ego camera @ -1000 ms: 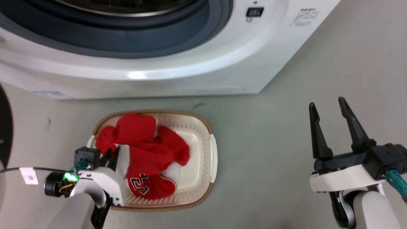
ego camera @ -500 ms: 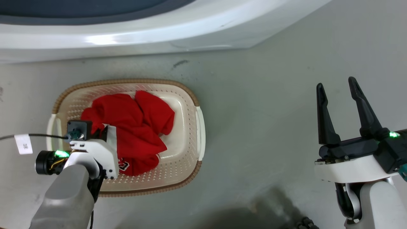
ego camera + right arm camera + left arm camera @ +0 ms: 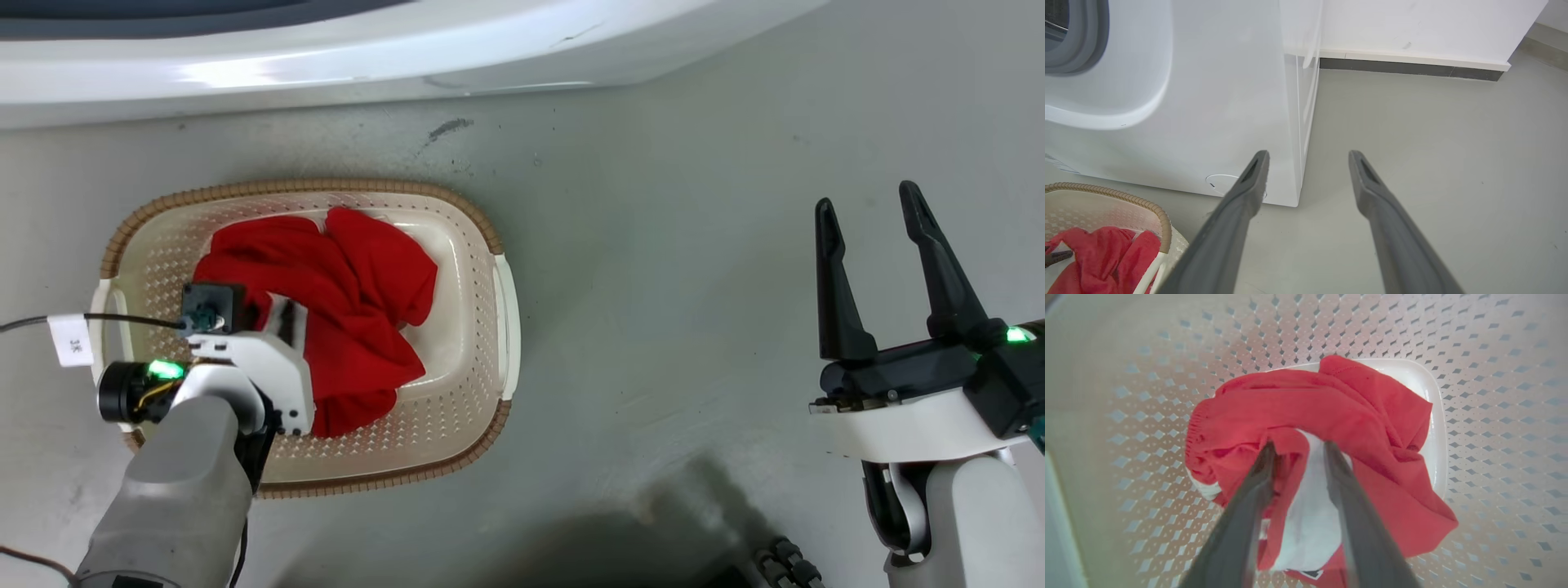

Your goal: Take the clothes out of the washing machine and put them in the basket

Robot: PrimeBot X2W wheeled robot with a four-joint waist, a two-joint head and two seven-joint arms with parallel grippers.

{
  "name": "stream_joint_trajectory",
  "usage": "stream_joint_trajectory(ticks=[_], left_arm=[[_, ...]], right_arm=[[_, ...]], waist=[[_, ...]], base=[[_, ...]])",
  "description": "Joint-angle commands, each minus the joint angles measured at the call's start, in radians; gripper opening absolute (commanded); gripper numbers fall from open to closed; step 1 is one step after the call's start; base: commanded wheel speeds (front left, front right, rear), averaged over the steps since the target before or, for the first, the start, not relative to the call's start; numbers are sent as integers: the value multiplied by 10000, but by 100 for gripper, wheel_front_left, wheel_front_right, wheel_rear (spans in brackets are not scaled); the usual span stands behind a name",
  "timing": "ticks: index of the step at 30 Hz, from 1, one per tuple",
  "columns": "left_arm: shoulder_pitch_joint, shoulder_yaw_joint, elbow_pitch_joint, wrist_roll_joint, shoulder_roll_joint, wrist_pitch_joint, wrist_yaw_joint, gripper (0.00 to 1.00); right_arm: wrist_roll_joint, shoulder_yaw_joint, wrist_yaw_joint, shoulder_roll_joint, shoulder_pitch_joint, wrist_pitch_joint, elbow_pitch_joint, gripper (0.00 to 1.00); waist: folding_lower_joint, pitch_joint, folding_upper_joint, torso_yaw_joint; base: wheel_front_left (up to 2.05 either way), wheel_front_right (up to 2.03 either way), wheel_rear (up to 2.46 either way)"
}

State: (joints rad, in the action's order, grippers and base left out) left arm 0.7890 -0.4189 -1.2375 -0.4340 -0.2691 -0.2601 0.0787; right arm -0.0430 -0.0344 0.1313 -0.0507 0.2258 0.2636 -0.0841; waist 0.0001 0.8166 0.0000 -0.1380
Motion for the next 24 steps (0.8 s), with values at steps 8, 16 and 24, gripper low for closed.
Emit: stream_joint_trajectory(ticks=[8,16,24], left_arm=[[-502,269,1160,153,13,-60,8,100],[-1679,929,3666,709,-163,-53,103,100],[-2936,2131,6722,1327,-159,-54,-29,100]], right_arm=[[-72,51,-10,8,222,16,423,100],[-95,286,-9,8,-148,16,1077,100],[14,741,-10,8,-619,16,1452,100]], waist=[[-1,-1201,0,198],[-1,-3294,0,517],[-1,-5184,0,835]], base=[[0,0,0],[0,0,0],[0,0,0]])
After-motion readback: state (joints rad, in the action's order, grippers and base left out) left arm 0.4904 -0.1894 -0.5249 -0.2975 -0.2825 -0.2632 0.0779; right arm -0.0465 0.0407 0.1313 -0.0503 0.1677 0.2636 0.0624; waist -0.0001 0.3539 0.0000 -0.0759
